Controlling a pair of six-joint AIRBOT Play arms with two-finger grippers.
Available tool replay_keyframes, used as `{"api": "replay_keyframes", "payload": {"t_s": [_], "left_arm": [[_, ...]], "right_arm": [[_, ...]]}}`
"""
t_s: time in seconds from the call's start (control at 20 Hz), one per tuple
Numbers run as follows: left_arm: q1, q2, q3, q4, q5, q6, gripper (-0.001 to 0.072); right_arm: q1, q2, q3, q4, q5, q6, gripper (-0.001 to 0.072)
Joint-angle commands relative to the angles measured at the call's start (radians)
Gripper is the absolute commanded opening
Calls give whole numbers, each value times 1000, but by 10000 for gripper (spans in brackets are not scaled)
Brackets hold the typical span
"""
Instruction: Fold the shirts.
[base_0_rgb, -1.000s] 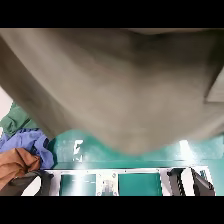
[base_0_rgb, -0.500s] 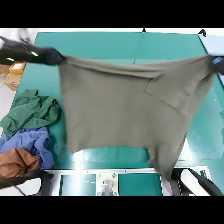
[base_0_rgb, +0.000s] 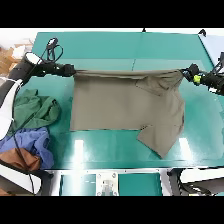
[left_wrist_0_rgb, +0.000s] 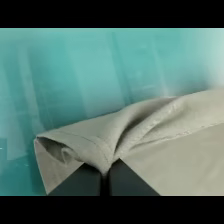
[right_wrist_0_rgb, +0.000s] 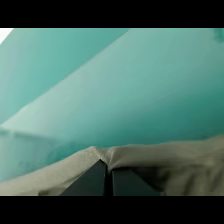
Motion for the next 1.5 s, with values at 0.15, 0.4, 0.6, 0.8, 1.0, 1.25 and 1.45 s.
{"api": "replay_keyframes", "payload": {"t_s": [0.15, 0.4, 0.6, 0.8, 1.0, 1.25, 1.45], "left_arm": [[-1, -26, 14, 143, -202, -96, 31], [-1, -26, 14, 205, -410, -160, 31], [-1, -27, -31, 216, -403, -187, 31], [-1, -30, -98, 214, -437, -214, 31], [-4, -31, -102, 139, -396, -214, 31], [19, -30, -45, 142, -508, -298, 488], [127, 59, -45, 148, -723, -373, 488]], "right_arm": [[-85, -53, 81, -277, 271, 132, 19], [-103, -53, 60, -414, 358, 155, 19], [-103, -54, -13, -420, 328, 153, 20], [-103, -55, -31, -463, 316, 155, 20], [-96, -55, -31, -454, 317, 178, 22], [-119, -40, 21, -456, 402, 272, 265], [-219, 107, -5, -530, 519, 336, 272]]}}
